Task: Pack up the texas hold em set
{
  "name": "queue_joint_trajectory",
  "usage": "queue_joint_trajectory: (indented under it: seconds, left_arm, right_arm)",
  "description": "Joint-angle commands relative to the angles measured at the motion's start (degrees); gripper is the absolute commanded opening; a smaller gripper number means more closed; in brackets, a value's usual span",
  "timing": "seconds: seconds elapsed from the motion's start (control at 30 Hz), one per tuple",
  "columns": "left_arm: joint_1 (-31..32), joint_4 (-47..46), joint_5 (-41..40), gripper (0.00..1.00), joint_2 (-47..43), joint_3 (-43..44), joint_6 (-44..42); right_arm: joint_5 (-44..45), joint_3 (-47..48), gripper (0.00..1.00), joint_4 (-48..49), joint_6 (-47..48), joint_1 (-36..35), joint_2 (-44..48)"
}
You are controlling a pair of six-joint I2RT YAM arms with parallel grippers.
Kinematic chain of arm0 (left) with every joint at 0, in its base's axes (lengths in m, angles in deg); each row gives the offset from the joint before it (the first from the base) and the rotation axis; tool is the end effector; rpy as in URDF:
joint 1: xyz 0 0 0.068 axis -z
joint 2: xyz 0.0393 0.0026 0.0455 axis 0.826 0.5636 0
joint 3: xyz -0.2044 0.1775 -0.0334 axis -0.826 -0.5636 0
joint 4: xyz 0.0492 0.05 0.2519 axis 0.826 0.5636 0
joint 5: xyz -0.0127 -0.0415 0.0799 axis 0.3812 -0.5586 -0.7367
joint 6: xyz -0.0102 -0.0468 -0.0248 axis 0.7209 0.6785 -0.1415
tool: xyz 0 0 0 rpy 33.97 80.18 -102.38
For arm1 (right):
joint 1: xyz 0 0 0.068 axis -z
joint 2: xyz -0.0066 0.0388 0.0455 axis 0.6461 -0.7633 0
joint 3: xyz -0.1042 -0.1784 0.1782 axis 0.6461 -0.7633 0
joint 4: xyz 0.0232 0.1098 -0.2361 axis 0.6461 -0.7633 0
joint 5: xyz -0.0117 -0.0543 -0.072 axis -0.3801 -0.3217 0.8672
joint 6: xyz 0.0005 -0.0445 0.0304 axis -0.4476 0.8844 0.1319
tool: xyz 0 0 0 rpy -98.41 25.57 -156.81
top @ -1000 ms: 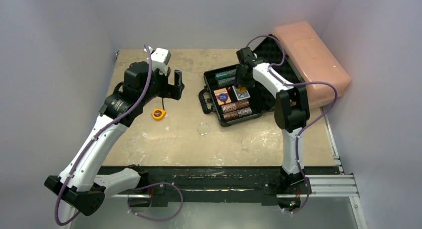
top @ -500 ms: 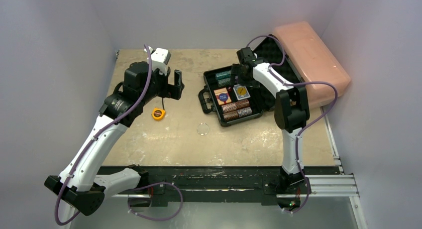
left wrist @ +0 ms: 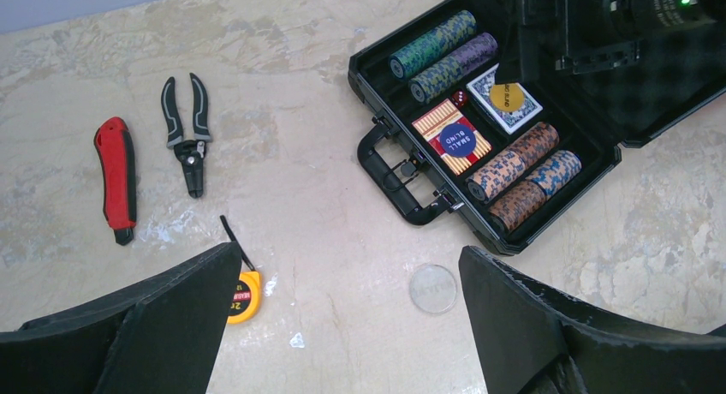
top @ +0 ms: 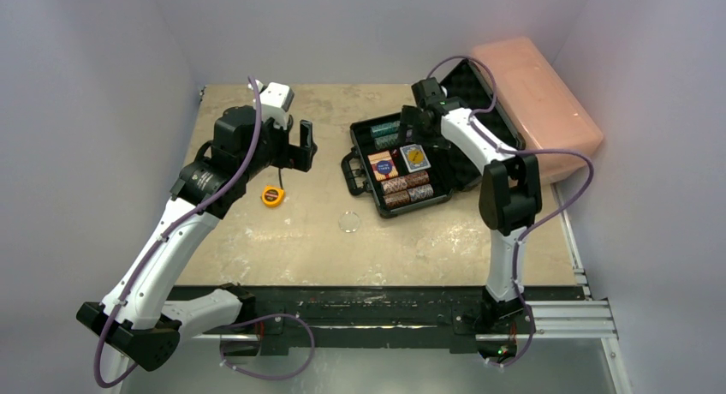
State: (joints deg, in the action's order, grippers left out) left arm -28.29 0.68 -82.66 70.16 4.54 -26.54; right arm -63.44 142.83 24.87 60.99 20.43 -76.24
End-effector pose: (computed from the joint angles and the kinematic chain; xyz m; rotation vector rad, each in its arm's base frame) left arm 0.2001 -0.1003 0.4207 0.2518 1.9837 -0.3384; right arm 0.4307 0.1479 0.2396 0.2053 2.5569 0.0473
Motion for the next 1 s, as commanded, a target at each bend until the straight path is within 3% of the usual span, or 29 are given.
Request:
queue_joint_trajectory:
  seconds: [0.0, 0.23, 0.6, 0.97]
  left_arm:
    - [-0.2, -1.1, 0.5, 1.0, -0.1, 1.9, -0.6]
    - [-0.2, -1.1, 0.5, 1.0, 0.0, 1.9, -0.6]
    - [-0.2, -1.0, -0.7, 1.0, -0.4, 1.9, -0.5]
    - [-0.2, -1.0, -14.5, 1.0, -3.5, 0.8, 2.4]
  right_arm:
    - [-0.2, -1.7, 0.99, 1.9, 0.5, -0.3, 6.7]
    - [-1.5, -4.6, 0.99, 2.2, 1.6, -3.0, 10.7]
    - [-2.5, -6.5, 0.99, 0.6, 3.6, -14.2, 14.5]
    - [-5.5, -8.4, 0.99, 1.6, 4.2, -22.9, 15.2]
